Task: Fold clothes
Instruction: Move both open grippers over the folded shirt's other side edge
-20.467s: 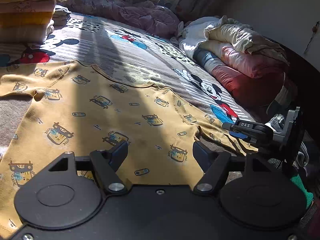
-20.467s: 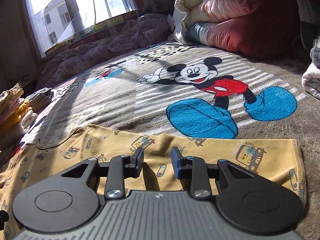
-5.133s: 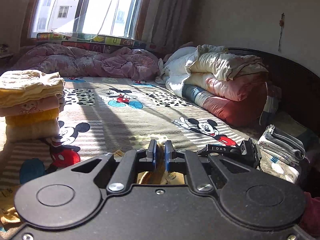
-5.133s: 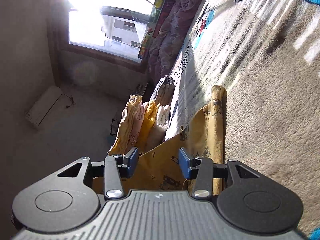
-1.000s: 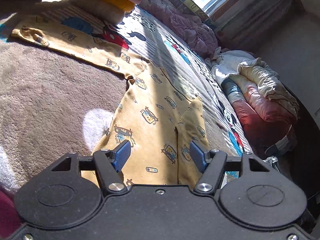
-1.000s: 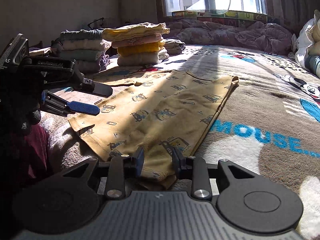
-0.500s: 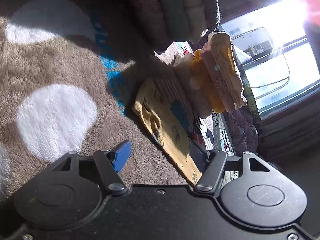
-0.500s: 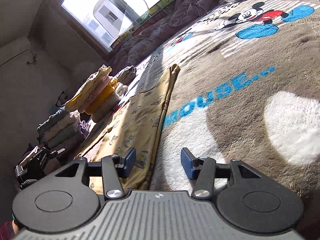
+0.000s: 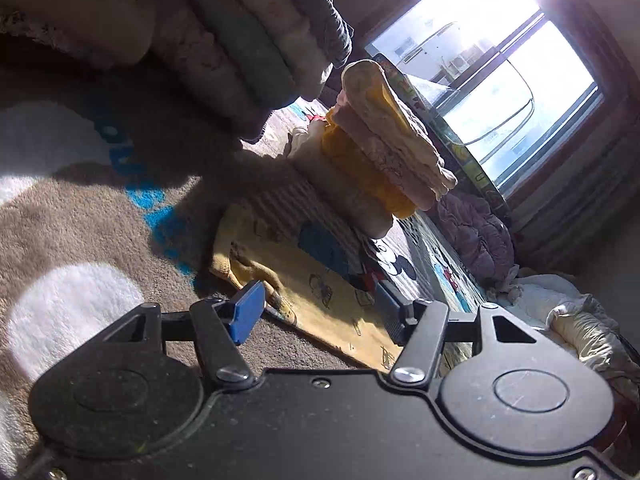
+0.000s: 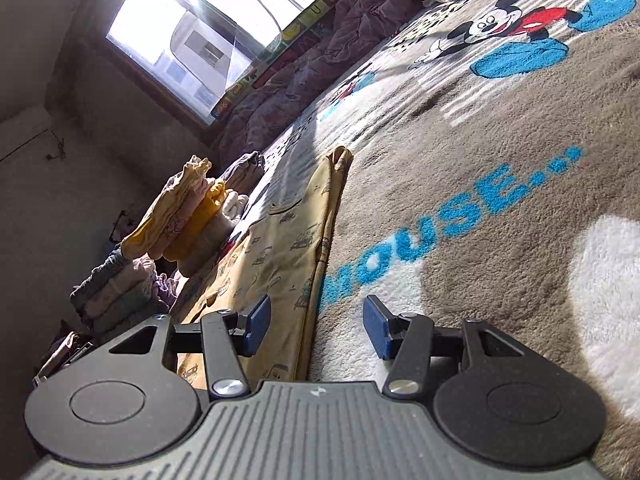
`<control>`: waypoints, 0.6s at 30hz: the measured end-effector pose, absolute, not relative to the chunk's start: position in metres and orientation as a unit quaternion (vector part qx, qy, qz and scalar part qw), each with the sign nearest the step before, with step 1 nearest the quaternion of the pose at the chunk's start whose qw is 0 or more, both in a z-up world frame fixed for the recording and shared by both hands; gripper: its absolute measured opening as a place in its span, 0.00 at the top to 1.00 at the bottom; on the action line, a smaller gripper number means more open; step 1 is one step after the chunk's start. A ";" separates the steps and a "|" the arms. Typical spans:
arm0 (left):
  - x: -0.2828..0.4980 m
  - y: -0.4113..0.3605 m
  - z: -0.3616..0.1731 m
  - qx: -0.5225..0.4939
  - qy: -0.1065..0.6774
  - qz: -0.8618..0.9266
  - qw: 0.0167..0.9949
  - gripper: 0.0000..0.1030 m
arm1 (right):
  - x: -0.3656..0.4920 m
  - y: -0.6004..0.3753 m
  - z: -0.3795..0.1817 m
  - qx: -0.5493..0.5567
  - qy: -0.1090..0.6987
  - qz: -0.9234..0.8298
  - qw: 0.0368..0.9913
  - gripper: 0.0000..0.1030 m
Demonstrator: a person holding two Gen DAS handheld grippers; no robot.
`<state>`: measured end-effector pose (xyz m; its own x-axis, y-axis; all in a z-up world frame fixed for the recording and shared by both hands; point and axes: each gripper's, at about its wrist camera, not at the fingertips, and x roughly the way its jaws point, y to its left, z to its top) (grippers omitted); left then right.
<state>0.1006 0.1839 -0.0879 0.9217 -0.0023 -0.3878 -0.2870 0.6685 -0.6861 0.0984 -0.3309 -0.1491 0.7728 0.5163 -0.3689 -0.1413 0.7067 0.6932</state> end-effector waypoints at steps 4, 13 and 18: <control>0.102 0.185 -0.092 -0.402 0.187 0.101 0.891 0.42 | 0.103 -0.311 -0.148 0.268 0.292 0.192 0.898 0.57; 0.092 0.212 -0.111 -0.482 0.183 0.159 0.842 0.41 | 0.104 -0.310 -0.147 0.247 0.293 0.194 0.903 0.58; 0.113 0.229 -0.117 -0.489 0.190 0.154 0.837 0.44 | 0.104 -0.309 -0.148 0.249 0.292 0.190 0.904 0.58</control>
<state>0.1129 0.2294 -0.1168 0.8804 0.0725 -0.4687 -0.4438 0.4745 -0.7602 0.1037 -0.3086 -0.1475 0.7569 0.4895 -0.4331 -0.1990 0.8038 0.5606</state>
